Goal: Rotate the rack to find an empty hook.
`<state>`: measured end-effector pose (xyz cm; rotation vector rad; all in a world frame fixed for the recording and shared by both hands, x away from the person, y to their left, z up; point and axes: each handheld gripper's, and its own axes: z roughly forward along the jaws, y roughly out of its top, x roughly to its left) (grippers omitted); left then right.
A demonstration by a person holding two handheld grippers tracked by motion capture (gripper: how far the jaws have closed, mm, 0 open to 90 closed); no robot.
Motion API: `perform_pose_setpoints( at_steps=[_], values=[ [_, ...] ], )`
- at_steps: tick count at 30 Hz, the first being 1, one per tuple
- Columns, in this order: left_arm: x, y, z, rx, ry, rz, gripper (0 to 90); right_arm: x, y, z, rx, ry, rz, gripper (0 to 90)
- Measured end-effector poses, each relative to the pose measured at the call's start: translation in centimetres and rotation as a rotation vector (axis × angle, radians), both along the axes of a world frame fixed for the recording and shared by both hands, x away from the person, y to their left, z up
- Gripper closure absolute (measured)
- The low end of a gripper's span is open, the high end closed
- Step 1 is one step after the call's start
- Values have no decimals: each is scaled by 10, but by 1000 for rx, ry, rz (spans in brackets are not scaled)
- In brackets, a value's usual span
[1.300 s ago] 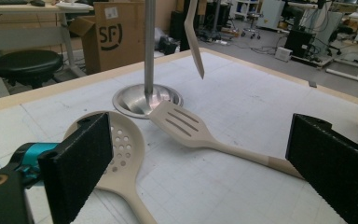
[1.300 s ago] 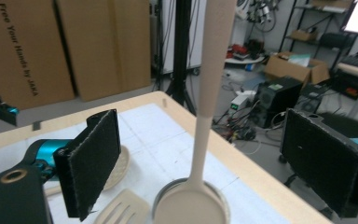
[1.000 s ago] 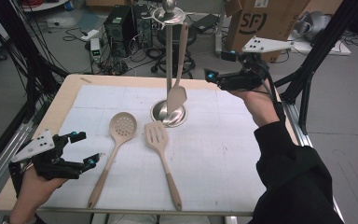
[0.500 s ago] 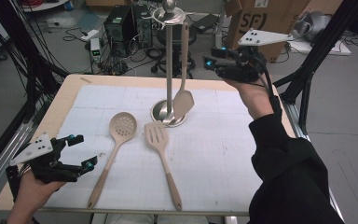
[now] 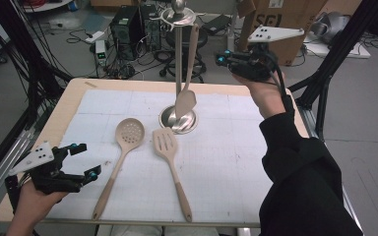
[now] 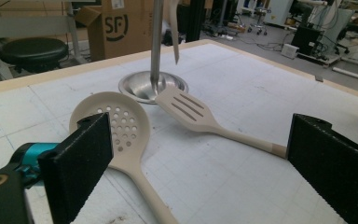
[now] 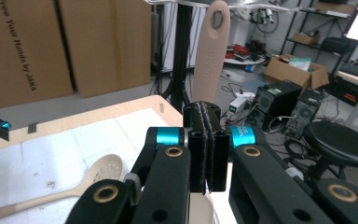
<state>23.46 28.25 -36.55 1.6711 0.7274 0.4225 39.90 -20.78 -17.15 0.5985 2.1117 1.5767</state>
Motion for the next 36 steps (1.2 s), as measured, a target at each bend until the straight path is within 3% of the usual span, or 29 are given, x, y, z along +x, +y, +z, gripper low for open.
perform_pose_setpoints(
  at_steps=[10,22,36],
  values=[
    [2,4,-3,-13,7,5,78,15,-1,9,5,8,72,900],
    [4,8,-4,-29,9,14,78,26,-5,18,13,-4,42,900],
    [4,10,-3,-37,7,14,78,35,6,29,25,-18,16,900]
  ],
)
